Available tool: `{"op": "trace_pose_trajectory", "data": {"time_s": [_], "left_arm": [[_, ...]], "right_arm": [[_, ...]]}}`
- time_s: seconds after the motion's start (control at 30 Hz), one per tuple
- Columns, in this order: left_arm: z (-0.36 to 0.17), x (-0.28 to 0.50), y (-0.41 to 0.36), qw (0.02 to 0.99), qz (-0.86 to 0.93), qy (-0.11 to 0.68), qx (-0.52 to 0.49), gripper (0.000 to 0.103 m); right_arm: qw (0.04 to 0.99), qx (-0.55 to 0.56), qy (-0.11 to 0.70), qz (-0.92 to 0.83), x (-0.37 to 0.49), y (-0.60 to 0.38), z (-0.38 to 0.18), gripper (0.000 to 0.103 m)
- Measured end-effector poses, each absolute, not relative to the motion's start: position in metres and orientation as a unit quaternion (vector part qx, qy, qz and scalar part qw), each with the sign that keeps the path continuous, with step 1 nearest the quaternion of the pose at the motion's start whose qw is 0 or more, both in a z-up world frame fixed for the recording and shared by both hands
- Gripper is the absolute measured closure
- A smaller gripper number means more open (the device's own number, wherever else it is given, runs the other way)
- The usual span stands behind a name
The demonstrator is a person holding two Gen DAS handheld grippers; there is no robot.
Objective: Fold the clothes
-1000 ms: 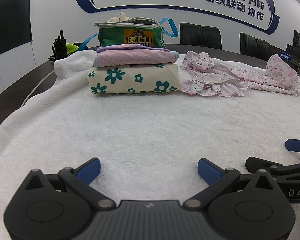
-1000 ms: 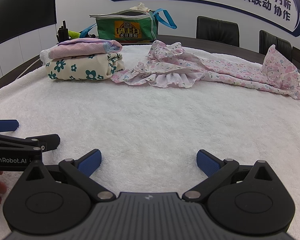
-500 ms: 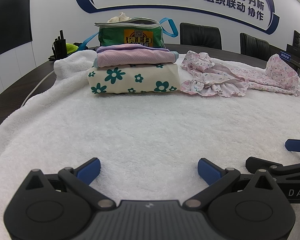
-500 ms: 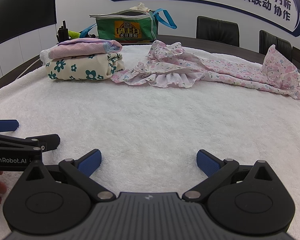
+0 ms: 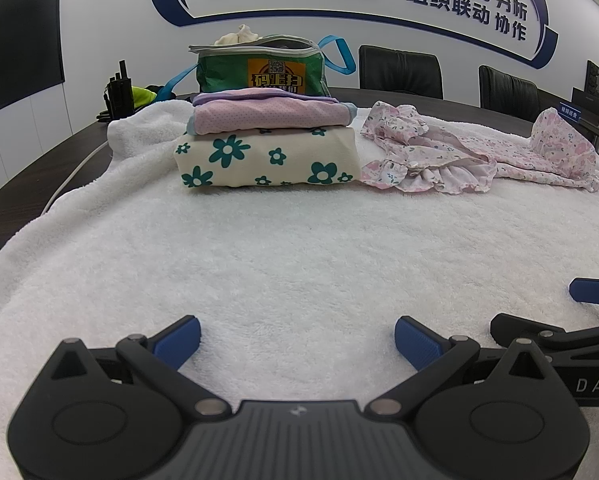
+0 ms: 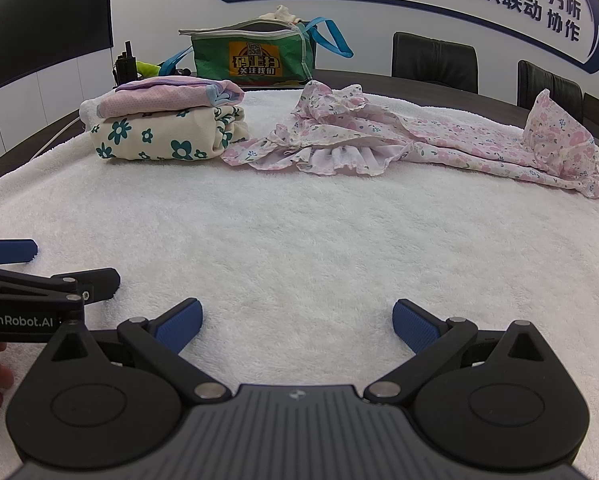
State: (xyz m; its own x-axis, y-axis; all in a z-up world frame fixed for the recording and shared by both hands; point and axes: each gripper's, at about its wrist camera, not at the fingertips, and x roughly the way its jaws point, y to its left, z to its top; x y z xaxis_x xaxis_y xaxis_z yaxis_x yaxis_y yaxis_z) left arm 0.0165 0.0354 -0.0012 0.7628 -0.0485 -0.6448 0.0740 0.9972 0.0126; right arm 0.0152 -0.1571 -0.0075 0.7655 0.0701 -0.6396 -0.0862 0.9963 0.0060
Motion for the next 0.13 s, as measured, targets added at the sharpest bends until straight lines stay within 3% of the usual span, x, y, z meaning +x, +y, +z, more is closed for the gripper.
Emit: {"op": "trace_pose_trajectory", "data": {"time_s": [0.13], "left_arm": [[-0.0011,0.0163,0.0351,0.939,-0.033,0.343,0.019,0.0]], "right_arm": [[0.939,-0.012,0.34,0.042,0.0153,-0.1573,-0.0075,0.0]]}}
